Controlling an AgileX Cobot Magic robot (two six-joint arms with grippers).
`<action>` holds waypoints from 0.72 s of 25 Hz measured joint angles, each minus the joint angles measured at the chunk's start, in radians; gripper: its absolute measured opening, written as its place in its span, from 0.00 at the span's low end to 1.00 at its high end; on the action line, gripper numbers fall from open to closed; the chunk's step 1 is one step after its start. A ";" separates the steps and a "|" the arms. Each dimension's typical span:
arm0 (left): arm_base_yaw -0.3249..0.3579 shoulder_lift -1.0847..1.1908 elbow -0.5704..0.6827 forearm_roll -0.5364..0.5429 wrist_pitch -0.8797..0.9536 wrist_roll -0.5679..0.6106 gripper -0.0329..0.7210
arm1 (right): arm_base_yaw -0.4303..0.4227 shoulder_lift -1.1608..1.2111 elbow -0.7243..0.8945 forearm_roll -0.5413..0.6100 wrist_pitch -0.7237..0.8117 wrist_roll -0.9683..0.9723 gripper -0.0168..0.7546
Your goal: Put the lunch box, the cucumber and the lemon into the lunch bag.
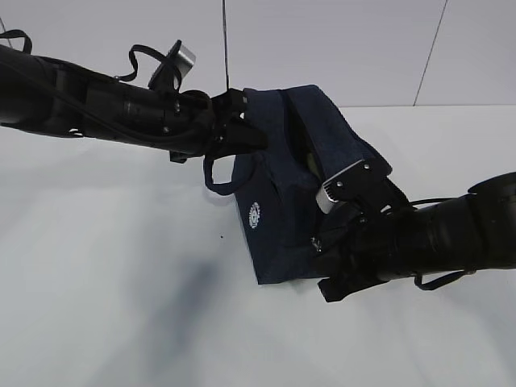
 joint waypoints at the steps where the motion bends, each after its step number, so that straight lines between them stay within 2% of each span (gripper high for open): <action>1: 0.000 0.000 0.000 0.000 0.000 0.000 0.04 | 0.000 0.000 0.000 0.000 0.000 0.000 0.04; 9: 0.000 0.000 0.000 0.000 0.000 0.000 0.04 | 0.000 0.000 0.000 0.000 0.000 -0.006 0.06; 11: 0.000 0.000 0.000 0.000 0.000 0.000 0.04 | 0.000 0.000 0.000 0.000 0.017 -0.031 0.15; 15: 0.000 0.000 0.000 0.000 0.000 0.000 0.04 | 0.000 0.000 -0.002 0.000 0.032 -0.074 0.44; 18: 0.000 0.000 0.000 0.000 0.000 0.000 0.04 | 0.000 0.000 -0.002 0.000 0.018 -0.110 0.51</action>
